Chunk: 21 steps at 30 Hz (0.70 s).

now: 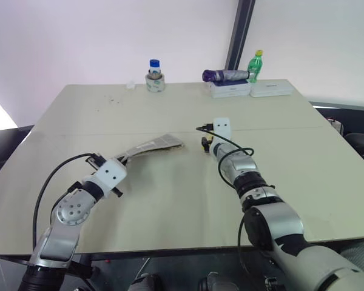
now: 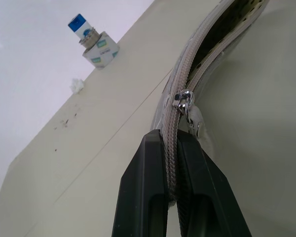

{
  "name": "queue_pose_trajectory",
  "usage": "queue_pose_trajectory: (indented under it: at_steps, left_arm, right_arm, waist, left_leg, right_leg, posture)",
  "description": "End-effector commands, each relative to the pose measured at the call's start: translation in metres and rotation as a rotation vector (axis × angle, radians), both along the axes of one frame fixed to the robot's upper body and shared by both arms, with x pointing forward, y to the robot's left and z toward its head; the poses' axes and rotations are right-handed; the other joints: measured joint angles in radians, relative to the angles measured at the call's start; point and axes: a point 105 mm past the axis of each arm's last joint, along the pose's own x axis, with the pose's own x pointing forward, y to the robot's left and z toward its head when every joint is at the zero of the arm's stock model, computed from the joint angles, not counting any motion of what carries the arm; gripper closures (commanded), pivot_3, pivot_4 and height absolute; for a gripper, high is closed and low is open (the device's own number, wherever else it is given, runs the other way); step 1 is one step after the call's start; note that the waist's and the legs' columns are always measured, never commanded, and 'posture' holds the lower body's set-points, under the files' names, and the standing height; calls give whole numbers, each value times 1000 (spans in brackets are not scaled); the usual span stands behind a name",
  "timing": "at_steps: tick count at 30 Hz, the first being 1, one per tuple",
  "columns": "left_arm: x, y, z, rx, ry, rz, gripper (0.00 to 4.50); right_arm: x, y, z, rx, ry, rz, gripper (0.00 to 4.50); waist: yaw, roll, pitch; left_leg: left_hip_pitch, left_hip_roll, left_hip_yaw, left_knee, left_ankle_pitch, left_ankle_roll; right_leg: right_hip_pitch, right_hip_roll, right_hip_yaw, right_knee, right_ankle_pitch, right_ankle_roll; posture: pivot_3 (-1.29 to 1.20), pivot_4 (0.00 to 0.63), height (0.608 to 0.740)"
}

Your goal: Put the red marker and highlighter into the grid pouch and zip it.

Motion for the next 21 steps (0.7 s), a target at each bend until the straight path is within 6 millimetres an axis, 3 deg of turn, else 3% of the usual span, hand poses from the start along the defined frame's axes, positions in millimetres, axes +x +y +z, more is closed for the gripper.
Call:
queue_pose_trajectory:
  at_steps: [1,6,9,12,15,21]
  left_arm:
    - [-1,-7,14,4,-54,-26,4500]
    - [-1,-8,14,3,-55,-30,4500]
    - [-1,-8,15,-2,-58,-29,4500]
    - [-1,-9,15,-2,-58,-31,4500]
    - [-1,-10,15,-3,-59,-36,4500]
    - [-1,-10,15,-9,-58,-36,4500]
  right_arm:
    - [-4,7,-16,-45,53,18,1346]
    - [-8,13,-26,-22,83,41,1346]
    - [-6,10,-22,-21,59,37,2142]
    - [-4,8,-17,-32,39,42,3593]
    - [-5,2,-16,-41,35,41,3626]
    - [-8,-3,29,-81,-196,212,3626]
  waist:
    - [1,0,0]
    - [0,0,0]
    - [-1,0,0]
    - [0,0,0]
    - [1,0,0]
    - [4,0,0]
  left_leg:
    - [0,0,0,0,0,0]
    - [0,0,0,0,0,0]
    - [0,0,0,0,0,0]
    - [0,0,0,0,0,0]
    - [0,0,0,0,0,0]
    - [0,0,0,0,0,0]
  right_leg:
    - [0,0,0,0,0,0]
    - [0,0,0,0,0,0]
    - [0,0,0,0,0,0]
    - [0,0,0,0,0,0]
    - [0,0,0,0,0,0]
    - [0,-1,1,0,0,0]
  posture:
    - [0,150,738]
    - [0,150,738]
    - [0,150,738]
    - [0,150,738]
    - [0,150,738]
    - [0,150,738]
